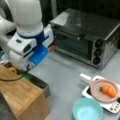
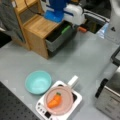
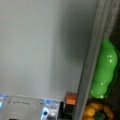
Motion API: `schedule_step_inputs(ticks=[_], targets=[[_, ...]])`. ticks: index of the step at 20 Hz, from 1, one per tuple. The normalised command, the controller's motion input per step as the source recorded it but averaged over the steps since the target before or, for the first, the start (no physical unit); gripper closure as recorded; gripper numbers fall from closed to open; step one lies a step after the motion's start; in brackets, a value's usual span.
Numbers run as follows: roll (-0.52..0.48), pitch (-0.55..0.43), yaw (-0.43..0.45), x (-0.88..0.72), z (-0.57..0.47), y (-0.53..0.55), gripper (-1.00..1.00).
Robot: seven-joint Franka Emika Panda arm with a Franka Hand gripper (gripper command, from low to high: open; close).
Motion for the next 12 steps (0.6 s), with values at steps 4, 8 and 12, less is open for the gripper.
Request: schedule_step_inputs(ticks=[4, 8, 12], targets=[[-0.128, -0.181, 0.165, -0.38, -0.26, -0.06, -1.0], [-0.169, -0.152, 0.138, -0.3, -0.2, 0.05, -1.0], [-0.188, -0.169, 0.111, -0.21, -0.29, 0.1, -1.0]])
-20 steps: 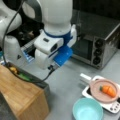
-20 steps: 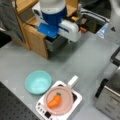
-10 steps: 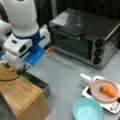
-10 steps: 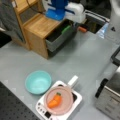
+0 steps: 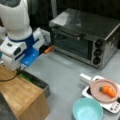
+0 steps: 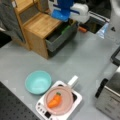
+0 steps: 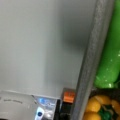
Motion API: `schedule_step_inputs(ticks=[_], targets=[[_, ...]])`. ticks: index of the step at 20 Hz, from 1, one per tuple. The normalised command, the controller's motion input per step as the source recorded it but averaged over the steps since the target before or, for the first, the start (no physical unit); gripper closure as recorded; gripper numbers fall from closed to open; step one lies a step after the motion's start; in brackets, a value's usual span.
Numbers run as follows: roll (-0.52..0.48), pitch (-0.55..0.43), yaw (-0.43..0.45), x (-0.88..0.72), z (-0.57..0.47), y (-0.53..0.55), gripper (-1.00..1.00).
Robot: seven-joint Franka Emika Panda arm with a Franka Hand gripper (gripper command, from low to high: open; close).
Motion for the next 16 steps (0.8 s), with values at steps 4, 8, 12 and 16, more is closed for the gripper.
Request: schedule_step_inputs(ticks=[4, 8, 12, 16], targets=[[-0.173, -0.211, 0.092, -0.12, -0.37, 0.11, -1.0], [-0.133, -0.194, 0.085, -0.07, -0.3, 0.05, -1.0], [-0.105, -0.158, 0.08, -0.07, -0.24, 0.02, -1.0], [-0.082, -0.128, 0.074, -0.09, -0.16, 0.02, -1.0]])
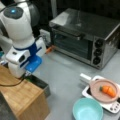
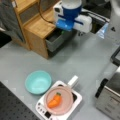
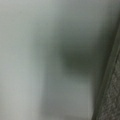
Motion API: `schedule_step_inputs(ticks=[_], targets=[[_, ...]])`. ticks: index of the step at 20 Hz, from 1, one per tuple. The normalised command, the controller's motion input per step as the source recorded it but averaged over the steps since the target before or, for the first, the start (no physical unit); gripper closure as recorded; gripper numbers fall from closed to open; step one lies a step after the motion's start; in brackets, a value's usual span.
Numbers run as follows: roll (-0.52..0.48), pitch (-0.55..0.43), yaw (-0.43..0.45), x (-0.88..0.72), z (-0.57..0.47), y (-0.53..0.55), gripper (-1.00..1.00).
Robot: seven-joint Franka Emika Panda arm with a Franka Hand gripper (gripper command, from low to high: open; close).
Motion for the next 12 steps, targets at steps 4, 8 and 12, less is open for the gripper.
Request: schedule_step_inputs(ticks=[4, 8, 12], targets=[[-0.073, -0.119, 0.063, -0.09, -0.15, 0.07, -1.0], [-0.07, -0.111, 0.032, -0.1, -0.12, 0.18, -1.0], [-0.064, -0.111, -0.023, -0.11, -0.09, 0.3, -1.0]])
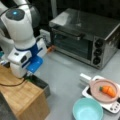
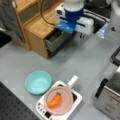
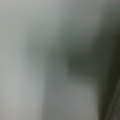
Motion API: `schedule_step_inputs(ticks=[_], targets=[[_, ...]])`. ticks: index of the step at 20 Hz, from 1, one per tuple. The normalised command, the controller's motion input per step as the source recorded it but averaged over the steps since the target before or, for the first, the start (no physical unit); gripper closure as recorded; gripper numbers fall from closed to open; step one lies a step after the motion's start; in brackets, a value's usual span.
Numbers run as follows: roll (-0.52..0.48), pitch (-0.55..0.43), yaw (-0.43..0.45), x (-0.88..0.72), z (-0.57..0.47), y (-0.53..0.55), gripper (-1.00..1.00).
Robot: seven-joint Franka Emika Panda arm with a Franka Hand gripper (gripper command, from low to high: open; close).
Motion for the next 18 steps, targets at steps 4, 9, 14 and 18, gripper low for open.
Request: schedule_step_inputs(ticks=[4, 9, 14, 18], targets=[[-0.056, -0.107, -0.102, -0.11, -0.06, 0.44, -1.0], [-0.023, -0.106, -0.149, -0.1, -0.05, 0.44, -1.0], [0.02, -0.103, -0.159, -0.08, -0.06, 0.33, -1.0], [0.05, -0.098, -0.144, -0.06, -0.04, 0.25, -1.0]])
